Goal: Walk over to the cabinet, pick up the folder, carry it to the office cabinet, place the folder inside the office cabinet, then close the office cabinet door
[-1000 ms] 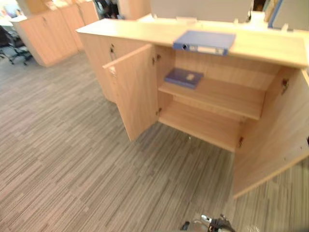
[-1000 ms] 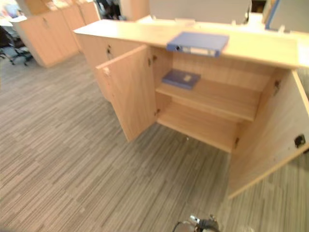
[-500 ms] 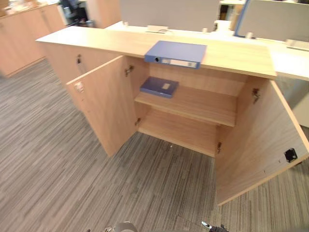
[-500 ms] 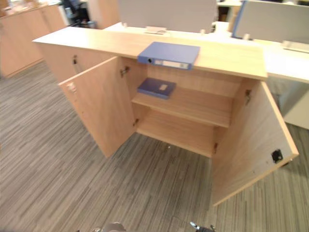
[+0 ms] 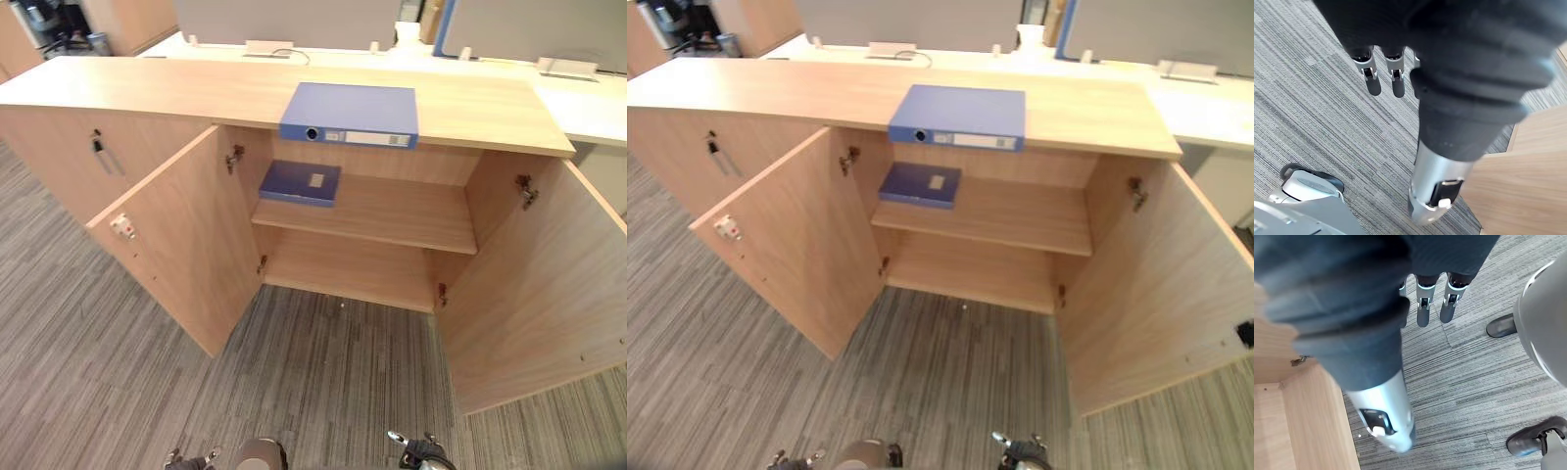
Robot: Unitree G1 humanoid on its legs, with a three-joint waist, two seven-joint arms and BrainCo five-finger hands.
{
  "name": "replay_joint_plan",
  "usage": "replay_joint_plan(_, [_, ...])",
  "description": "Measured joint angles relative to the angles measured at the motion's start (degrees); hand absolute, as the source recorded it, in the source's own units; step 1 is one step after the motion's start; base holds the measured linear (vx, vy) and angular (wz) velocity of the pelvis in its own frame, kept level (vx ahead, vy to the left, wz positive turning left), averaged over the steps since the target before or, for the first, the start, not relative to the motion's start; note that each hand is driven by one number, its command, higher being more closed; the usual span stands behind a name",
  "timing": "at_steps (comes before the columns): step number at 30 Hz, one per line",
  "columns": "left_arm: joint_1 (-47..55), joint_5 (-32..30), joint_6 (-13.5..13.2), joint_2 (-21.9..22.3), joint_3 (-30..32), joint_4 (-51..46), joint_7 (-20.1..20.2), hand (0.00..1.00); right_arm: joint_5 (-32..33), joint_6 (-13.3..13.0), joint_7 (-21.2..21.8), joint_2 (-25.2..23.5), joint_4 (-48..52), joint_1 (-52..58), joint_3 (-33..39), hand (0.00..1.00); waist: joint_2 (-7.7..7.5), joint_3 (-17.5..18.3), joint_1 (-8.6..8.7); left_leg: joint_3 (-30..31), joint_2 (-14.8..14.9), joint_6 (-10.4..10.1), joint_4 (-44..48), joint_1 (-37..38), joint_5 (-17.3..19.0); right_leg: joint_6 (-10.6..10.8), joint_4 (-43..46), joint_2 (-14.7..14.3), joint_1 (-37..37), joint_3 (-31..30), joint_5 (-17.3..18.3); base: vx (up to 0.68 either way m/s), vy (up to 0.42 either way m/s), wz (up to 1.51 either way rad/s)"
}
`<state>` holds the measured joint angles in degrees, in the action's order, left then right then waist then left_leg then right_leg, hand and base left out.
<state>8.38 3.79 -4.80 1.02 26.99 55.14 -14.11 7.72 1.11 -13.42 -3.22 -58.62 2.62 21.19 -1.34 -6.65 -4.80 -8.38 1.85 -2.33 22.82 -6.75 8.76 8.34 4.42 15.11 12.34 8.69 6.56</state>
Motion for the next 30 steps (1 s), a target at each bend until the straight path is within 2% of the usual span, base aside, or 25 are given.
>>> replay_joint_plan(1, [0.1,0.1,0.0,-0.1,0.0,0.9,0.0,0.0,-0.2,0.3,0.2,0.8,-0.9,0.2,0.1,0.0,0.28,1.0,-0.1,-0.2,-1.3,1.0,-3.4,1.9,0.7,0.1,0.8,1.4,-1.5,-1.8,0.0,0.06,0.139,-0.77])
replay_joint_plan(3, [0.2,0.3,0.0,0.2,-0.1,1.3,0.0,0.0,-0.6,0.5,0.6,1.7,-0.8,0.5,0.1,0.0,0.67,1.2,-0.14,-1.6,-2.7,1.4,-6.9,4.6,0.8,0.1,4.6,3.0,-3.9,-4.4,0.0,0.04,0.191,-0.78])
replay_joint_plan(4, [0.8,0.3,0.0,0.8,-0.2,1.2,0.0,0.0,-1.3,0.8,0.9,2.7,-0.7,0.8,0.1,0.0,1.66,1.5,-0.15,-2.1,-4.1,1.8,-10.2,7.3,0.6,0.2,11.9,3.8,-7.6,-6.9,0.3,0.04,0.278,-0.83])
replay_joint_plan(6, [1.4,0.5,0.0,0.9,-0.4,1.2,0.0,0.0,-2.2,0.9,0.9,3.6,-0.3,1.4,0.1,0.0,1.97,1.8,0.69,-3.8,-6.2,3.0,-13.4,10.8,-0.4,-0.7,26.4,6.3,-14.3,-8.2,1.0,0.04,0.219,-0.62])
replay_joint_plan(7, [1.7,0.6,-0.1,0.7,-0.4,1.2,0.0,0.0,-2.2,0.9,0.9,3.6,0.4,1.8,0.1,0.0,1.19,1.5,1.29,-5.0,-7.7,3.7,-15.1,13.1,-0.9,-2.8,35.2,8.8,-18.4,-7.8,0.1,0.08,0.129,-0.29])
replay_joint_plan(8, [1.8,0.7,-0.1,0.7,-0.3,1.1,0.0,0.0,-2.2,0.7,0.9,3.9,0.6,1.7,0.0,0.0,1.05,1.5,1.9,-5.2,-8.6,4.1,-16.4,15.1,-1.0,-4.6,39.7,10.5,-20.7,-6.5,-1.1,0.11,0.103,-0.23])
replay_joint_plan(9, [1.8,0.8,-0.1,0.8,-0.3,1.1,0.0,0.0,-2.2,0.7,0.9,4.0,0.5,1.6,0.0,0.0,1.12,1.6,2.21,-5.4,-8.7,4.1,-17.0,15.8,-0.9,-4.6,40.9,10.9,-21.2,-5.4,-1.1,0.15,0.074,-0.22])
replay_joint_plan(11, [1.5,0.8,-0.1,0.9,-0.1,1.0,0.1,0.0,-2.2,0.1,0.9,3.9,0.5,1.3,-0.1,0.0,1.24,1.6,2.16,-5.7,-7.3,5.0,-17.6,16.4,-0.2,-3.2,42.1,9.4,-23.3,-1.5,1.6,0.13,-0.034,-0.26])
replay_joint_plan(12, [1.2,1.0,-0.1,1.0,-0.2,1.2,0.1,0.0,-2.1,-0.1,0.9,3.9,0.3,0.4,-0.3,0.0,1.93,1.0,2.19,-5.7,-5.4,5.1,-17.8,16.7,-0.1,-3.3,41.3,6.5,-24.4,2.2,5.6,0.15,-0.159,-0.2])
replay_joint_plan(13, [1.2,1.1,-0.2,0.9,-0.2,1.7,0.1,0.0,-2.1,-0.2,0.9,3.9,0.2,0.2,-0.4,0.0,2.25,0.5,2.28,-5.6,-2.8,4.5,-17.8,16.8,0.1,-3.5,37.5,1.7,-24.9,4.3,7.0,0.15,-0.189,-0.1])
replay_joint_plan(14, [0.9,1.2,-0.2,0.9,0.0,1.9,0.2,0.0,-2.1,-0.3,0.9,3.7,0.2,0.3,-0.5,0.0,2.2,0.3,2.27,-5.3,-1.7,4.0,-17.8,17.0,0.3,-3.5,34.6,-0.5,-25.0,4.9,7.0,0.15,-0.228,0.12])
replay_joint_plan(15, [0.9,1.2,-0.2,0.7,0.9,2.0,0.5,0.0,-2.2,-0.3,0.8,3.3,0.2,0.7,-0.4,0.0,1.51,0.2,2.3,-4.8,-1.1,2.7,-17.9,17.6,0.4,-5.3,27.6,-3.7,-24.0,5.0,5.8,0.19,-0.237,0.34])
replay_joint_plan(16, [0.6,0.4,-0.2,1.0,2.8,1.9,0.8,0.0,-1.7,-0.5,0.8,3.3,0.0,1.7,0.0,0.0,0.82,0.0,2.33,-3.9,-1.3,1.1,-17.7,19.1,0.7,-8.7,23.4,-4.3,-22.7,4.4,1.9,0.21,-0.244,0.38])
replay_joint_plan(17, [0.6,0.0,0.1,1.6,3.3,2.3,0.8,0.0,-2.0,-0.6,0.7,3.9,0.1,1.7,-0.2,0.0,1.25,0.2,2.34,-3.4,-0.6,1.1,-17.6,19.6,0.8,-8.7,23.4,-4.6,-22.0,5.4,2.0,0.26,-0.227,0.25])
replay_joint_plan(18, [0.9,-0.8,0.0,2.6,4.0,2.5,0.8,0.0,-2.3,-0.6,0.7,4.3,0.1,1.9,-0.5,0.0,2.31,0.9,2.03,-3.2,0.2,1.0,-16.8,19.7,0.8,-8.9,22.5,-5.6,-20.9,5.6,2.8,0.28,-0.217,0.14])
replay_joint_plan(19, [0.7,-1.7,0.0,3.5,4.8,1.8,0.8,0.0,-2.6,-0.5,0.8,4.1,0.2,1.6,-1.5,0.0,2.91,0.9,1.83,-2.9,1.6,0.0,-13.6,18.0,1.5,-9.7,22.0,-6.4,-20.3,7.0,3.7,0.26,-0.215,0.11])
replay_joint_plan(20, [0.7,-1.8,0.0,3.5,4.8,1.6,0.9,0.0,-2.7,-0.5,0.8,4.1,0.3,1.6,-1.7,0.0,2.97,0.9,1.87,-2.7,1.8,-0.2,-13.0,17.6,1.6,-9.7,21.8,-6.6,-20.1,7.3,3.7,0.24,-0.237,0.38])
replay_joint_plan(22, [0.1,-2.1,0.0,3.4,4.8,0.4,1.2,0.0,-3.7,-0.4,0.8,4.0,0.5,2.0,-2.3,0.0,2.82,0.4,2.18,-1.0,5.5,-2.8,0.3,12.3,3.4,-10.5,17.9,-8.5,-15.5,10.7,4.2,0.21,-0.258,0.57])
replay_joint_plan(23, [-0.1,-2.0,0.1,3.4,5.0,0.0,1.3,0.0,-3.8,-0.4,0.8,4.0,0.5,2.3,-2.4,0.0,2.9,0.2,2.0,-0.6,7.1,-3.0,8.2,9.3,3.5,-10.6,16.2,-9.3,-13.2,11.6,4.4,0.2,-0.227,0.45])
replay_joint_plan(24, [0.0,-2.0,0.3,3.4,5.0,-1.3,1.3,0.0,-4.4,-0.4,0.8,4.0,0.6,2.4,-3.0,0.0,3.1,-0.4,1.67,-0.3,9.7,-3.4,22.0,4.1,2.3,-10.8,14.8,-10.6,-10.1,11.9,5.2,0.16,-0.158,0.22])
replay_joint_plan(26, [0.4,-2.0,0.4,3.3,4.7,-1.9,1.3,0.0,-4.4,-0.2,0.7,4.0,0.6,2.3,-3.5,0.0,3.13,-0.8,1.07,-0.5,11.4,-3.4,34.0,-0.9,2.3,-10.7,13.5,-11.3,-7.2,11.8,5.9,0.11,-0.05,-0.07])
replay_joint_plan(28, [1.0,-2.2,0.5,2.9,3.2,-2.4,1.3,0.0,-4.4,-0.1,0.6,4.1,0.6,2.4,-3.8,0.0,3.16,-0.8,0.78,-1.4,11.4,-3.2,36.8,-4.4,2.4,-10.6,12.1,-11.3,-5.6,11.5,6.4,0.13,0.03,-0.14])
replay_joint_plan(30, [1.4,-4.2,0.6,2.2,1.1,-3.4,1.1,0.0,-4.4,0.1,0.3,4.1,0.7,2.2,-4.5,0.0,2.88,-1.0,0.55,-3.5,11.1,-2.3,32.6,-7.6,3.0,-9.9,10.0,-10.4,-4.3,9.9,5.9,0.2,0.109,-0.31])
